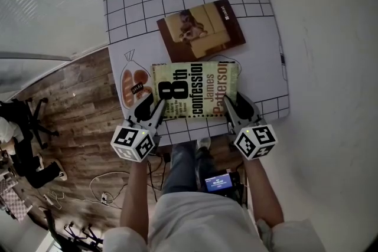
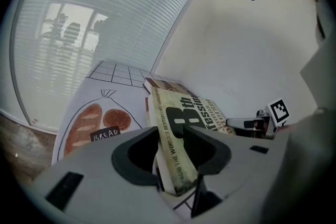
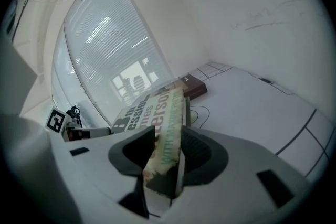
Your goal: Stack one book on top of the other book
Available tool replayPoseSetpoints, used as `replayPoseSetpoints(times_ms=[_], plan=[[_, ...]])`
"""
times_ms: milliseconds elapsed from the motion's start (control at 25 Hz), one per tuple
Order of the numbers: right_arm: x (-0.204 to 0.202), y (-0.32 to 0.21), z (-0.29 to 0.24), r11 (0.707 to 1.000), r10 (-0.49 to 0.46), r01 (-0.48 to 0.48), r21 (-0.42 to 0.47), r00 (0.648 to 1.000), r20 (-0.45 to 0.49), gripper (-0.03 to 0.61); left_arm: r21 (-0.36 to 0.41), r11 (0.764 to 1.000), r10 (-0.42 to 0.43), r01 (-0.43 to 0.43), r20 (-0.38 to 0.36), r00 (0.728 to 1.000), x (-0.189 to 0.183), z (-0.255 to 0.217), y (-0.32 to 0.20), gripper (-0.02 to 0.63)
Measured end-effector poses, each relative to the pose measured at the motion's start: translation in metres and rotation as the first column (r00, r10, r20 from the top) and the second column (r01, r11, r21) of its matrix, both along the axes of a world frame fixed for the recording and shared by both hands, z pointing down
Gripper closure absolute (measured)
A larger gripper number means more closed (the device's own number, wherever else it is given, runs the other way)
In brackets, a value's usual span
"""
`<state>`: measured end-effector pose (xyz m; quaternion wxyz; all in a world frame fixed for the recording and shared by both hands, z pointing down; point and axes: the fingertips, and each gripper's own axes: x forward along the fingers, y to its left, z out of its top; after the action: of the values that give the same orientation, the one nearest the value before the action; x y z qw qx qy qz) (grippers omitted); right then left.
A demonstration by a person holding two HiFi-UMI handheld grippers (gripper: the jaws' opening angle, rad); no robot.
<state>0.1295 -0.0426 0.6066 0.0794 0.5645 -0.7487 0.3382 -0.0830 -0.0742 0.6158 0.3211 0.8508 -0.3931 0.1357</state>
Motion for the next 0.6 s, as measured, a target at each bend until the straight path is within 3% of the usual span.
replayPoseSetpoints(times_ms=[600], plan=[[0.002, -0.004, -0.021, 1.0, -0.006, 0.007, 0.015, 1.0, -0.022, 0.42, 0.001, 1.0, -0.011, 0.011, -0.023, 1.0, 0.0, -0.017, 0.004, 0.46]])
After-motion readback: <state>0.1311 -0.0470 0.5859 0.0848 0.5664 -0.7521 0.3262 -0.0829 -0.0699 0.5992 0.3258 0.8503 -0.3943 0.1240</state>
